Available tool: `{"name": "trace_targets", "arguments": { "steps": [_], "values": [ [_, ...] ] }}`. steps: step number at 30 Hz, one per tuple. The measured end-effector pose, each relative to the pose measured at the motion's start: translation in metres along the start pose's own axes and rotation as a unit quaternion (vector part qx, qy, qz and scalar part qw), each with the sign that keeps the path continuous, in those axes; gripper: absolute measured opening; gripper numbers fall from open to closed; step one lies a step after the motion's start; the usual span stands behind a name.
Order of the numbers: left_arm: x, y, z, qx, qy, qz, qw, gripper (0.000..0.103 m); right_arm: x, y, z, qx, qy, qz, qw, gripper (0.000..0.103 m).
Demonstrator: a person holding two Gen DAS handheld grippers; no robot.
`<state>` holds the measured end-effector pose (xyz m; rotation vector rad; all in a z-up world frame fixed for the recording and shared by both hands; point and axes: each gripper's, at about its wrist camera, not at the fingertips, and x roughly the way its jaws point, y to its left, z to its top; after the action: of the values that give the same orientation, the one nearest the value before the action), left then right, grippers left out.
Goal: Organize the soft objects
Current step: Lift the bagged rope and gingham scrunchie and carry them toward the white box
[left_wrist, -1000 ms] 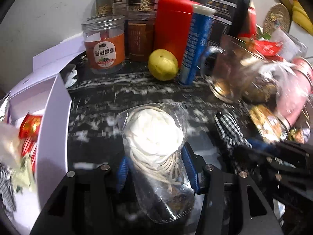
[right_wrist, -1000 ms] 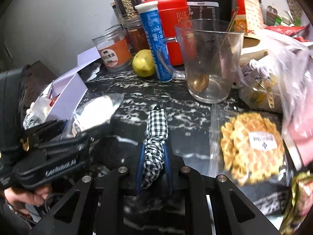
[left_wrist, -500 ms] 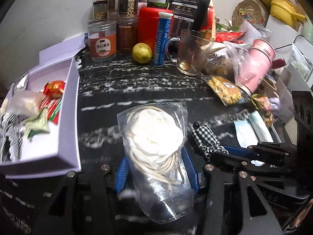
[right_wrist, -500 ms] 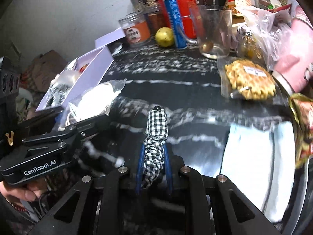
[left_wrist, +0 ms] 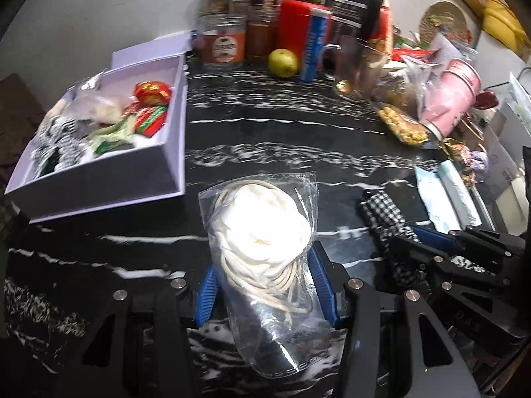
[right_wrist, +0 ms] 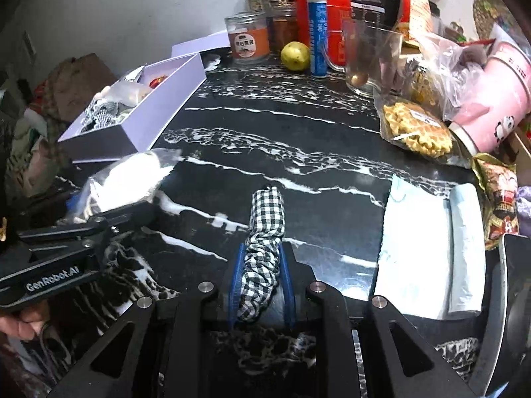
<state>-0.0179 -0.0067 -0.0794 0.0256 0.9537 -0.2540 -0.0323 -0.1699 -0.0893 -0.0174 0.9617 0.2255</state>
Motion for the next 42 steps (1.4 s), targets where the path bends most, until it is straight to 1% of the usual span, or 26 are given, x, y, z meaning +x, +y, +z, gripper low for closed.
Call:
{"name": "trace_targets", "arguments": {
  "steps": [2, 5, 8, 11, 16, 21, 22, 23, 24, 32, 37, 42],
  "values": [
    [0.0, 0.004, -0.002, -0.004, 0.002, 0.009, 1.0, 0.051, 0.003, 0.003, -0.001, -0.007, 0.001, -0.009, 1.0, 0.03],
    [0.001, 0.009, -0.007, -0.009, 0.007, 0.015, 0.9998, 0.051, 0.008, 0.003, -0.002, -0.009, 0.0, -0.019, 1.0, 0.035],
    [0.004, 0.011, -0.011, -0.013, 0.014, 0.013, 0.9997, 0.051, 0.009, 0.006, -0.003, -0.012, -0.004, -0.028, 1.0, 0.036],
    [0.005, 0.012, -0.012, -0.019, 0.018, 0.006, 0.9996, 0.051, 0.008, 0.006, -0.003, -0.008, -0.005, -0.028, 1.0, 0.036],
    [0.001, 0.013, -0.013, -0.017, 0.009, 0.017, 0.9997, 0.051, 0.009, 0.007, -0.004, -0.016, -0.004, -0.031, 0.999, 0.036],
    [0.006, 0.015, -0.013, -0.024, 0.019, 0.014, 0.9994, 0.051, 0.009, 0.007, -0.005, -0.02, -0.006, -0.026, 0.999, 0.036],
    [0.007, 0.016, -0.013, -0.024, 0.02, 0.012, 0.9994, 0.051, 0.009, 0.007, -0.005, -0.022, -0.007, -0.024, 0.999, 0.036],
    [0.007, 0.015, -0.014, -0.024, 0.019, 0.011, 0.9995, 0.051, 0.009, 0.007, -0.006, -0.021, -0.009, -0.022, 1.0, 0.033],
    [0.007, 0.015, -0.014, -0.024, 0.018, 0.012, 0.9995, 0.051, 0.008, 0.005, -0.007, -0.017, -0.011, -0.021, 1.0, 0.023],
    [-0.002, 0.011, -0.021, -0.022, 0.009, 0.009, 0.9997, 0.051, 0.001, -0.002, -0.014, 0.015, -0.013, 0.011, 1.0, 0.02],
    [-0.009, 0.01, -0.022, -0.03, -0.001, 0.005, 0.9995, 0.051, -0.007, -0.004, -0.021, 0.023, -0.018, 0.019, 0.999, 0.02],
    [-0.018, 0.01, -0.025, -0.035, -0.014, 0.005, 0.9993, 0.051, -0.019, -0.005, -0.023, 0.026, -0.032, 0.016, 0.999, 0.02]
  ]
}}
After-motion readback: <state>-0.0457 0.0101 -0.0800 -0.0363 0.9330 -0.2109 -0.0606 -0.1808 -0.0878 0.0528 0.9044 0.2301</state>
